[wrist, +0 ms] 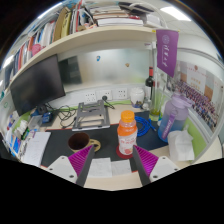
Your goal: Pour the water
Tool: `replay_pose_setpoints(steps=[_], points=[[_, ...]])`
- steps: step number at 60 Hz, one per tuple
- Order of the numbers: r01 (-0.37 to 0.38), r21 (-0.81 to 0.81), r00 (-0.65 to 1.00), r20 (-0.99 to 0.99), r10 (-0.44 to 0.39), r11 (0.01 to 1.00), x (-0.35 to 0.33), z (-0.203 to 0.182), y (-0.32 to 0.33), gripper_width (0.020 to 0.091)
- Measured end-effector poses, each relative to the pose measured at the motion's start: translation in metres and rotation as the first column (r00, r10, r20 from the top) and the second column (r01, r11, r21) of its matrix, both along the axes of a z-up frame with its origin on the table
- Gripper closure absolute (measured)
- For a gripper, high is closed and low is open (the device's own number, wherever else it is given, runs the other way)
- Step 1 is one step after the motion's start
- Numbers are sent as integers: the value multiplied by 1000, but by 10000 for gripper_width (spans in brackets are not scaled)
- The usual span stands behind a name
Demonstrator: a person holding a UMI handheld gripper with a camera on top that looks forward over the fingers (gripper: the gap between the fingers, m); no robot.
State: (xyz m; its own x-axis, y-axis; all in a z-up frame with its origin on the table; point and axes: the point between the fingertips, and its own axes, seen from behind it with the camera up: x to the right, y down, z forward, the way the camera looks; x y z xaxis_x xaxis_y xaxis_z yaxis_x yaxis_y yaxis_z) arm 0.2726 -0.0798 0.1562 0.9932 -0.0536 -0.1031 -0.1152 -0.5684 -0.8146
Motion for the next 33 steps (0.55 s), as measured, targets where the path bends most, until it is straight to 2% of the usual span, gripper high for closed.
replay_pose_setpoints(steps=[5, 17, 33], points=[[1, 7, 999, 44, -1, 1000, 5, 23, -4, 325], [-71, 20, 995, 68, 69, 997, -4, 57, -19, 320], [-53, 26, 993, 111, 50, 998, 5, 75, -28, 324]])
